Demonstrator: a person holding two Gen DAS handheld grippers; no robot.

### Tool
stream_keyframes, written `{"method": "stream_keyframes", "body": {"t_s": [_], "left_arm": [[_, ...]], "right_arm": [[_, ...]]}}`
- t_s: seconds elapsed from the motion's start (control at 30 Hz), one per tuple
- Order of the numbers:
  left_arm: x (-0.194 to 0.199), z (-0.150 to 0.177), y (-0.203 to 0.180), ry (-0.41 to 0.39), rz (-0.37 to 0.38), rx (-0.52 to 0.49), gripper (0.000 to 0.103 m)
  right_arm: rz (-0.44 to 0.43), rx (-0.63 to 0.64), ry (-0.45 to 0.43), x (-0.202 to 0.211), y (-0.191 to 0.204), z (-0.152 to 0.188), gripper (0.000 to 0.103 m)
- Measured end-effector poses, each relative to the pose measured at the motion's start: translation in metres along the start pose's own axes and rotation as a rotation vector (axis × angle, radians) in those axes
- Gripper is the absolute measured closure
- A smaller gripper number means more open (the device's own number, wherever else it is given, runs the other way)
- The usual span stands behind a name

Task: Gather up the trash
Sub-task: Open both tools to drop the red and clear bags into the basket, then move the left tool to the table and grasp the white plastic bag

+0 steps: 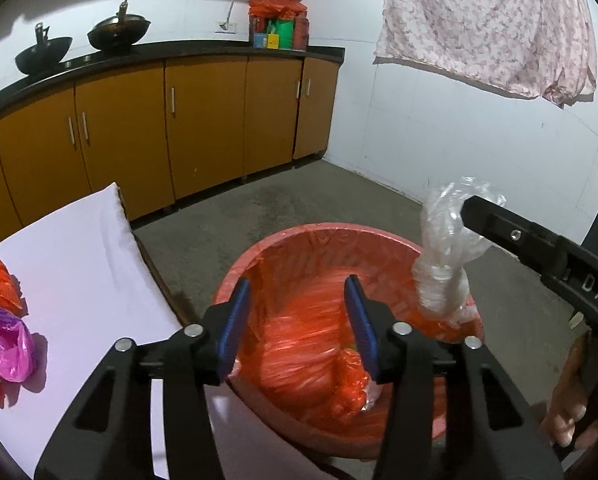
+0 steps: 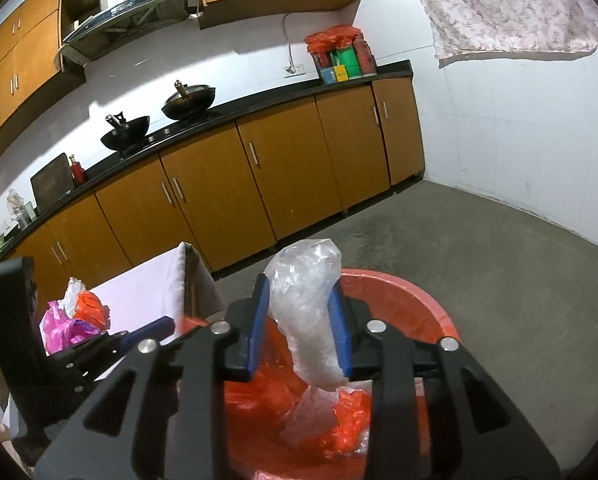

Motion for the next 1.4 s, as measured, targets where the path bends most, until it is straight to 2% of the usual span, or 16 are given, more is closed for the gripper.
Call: {"method": "stream_keyframes", "body": {"t_s": [0.23, 0.43, 0.7, 0.77, 0.97, 1.17, 1.4], "left_arm": [[0.012, 0.001, 0.022, -0.005, -0.031, 0.055, 0.047], [0.029, -0.001, 0.046, -0.033, -0.074, 0.098, 0.046], [0.063, -0.006, 0.080, -0.090, -0.137, 0.152, 0.045], [0.073, -0.007, 0.088, -0.102, -0.159, 0.154, 0.042], [0.116, 0.006, 0.126, -0.132, -0.277, 0.152, 0.034], [0.162, 0.033, 0.189, -0.121, -0.441, 0.186, 0.028], [0.210, 0.064, 0.270, -0.094, -0.655, 0.255, 0.008]], "right_arm": [[0.010, 0.017, 0.018, -0.003, 0.003, 0.002, 0.059], [0.034, 0.046, 0.094, -0.008, 0.005, 0.012, 0.059], [0.013, 0.061, 0.057, 0.005, 0.021, 0.006, 0.059], [0.000, 0.073, 0.046, 0.008, 0.029, 0.003, 0.059], [-0.074, 0.110, 0.041, 0.014, 0.066, 0.001, 0.059], [-0.160, 0.143, 0.071, 0.015, 0.113, 0.013, 0.059], [-0.269, 0.215, 0.120, 0.011, 0.180, 0.038, 0.054]]}}
Point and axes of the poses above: each gripper's, at about its wrist camera, not at the fingertips, and x roughly against the way its jaws point, y to its left, z to its underside, the point moved 5 cm from there along -x, roughly the way its jaws point, and after that the axes turned 6 degrees about -y, right-handed, at the moved point
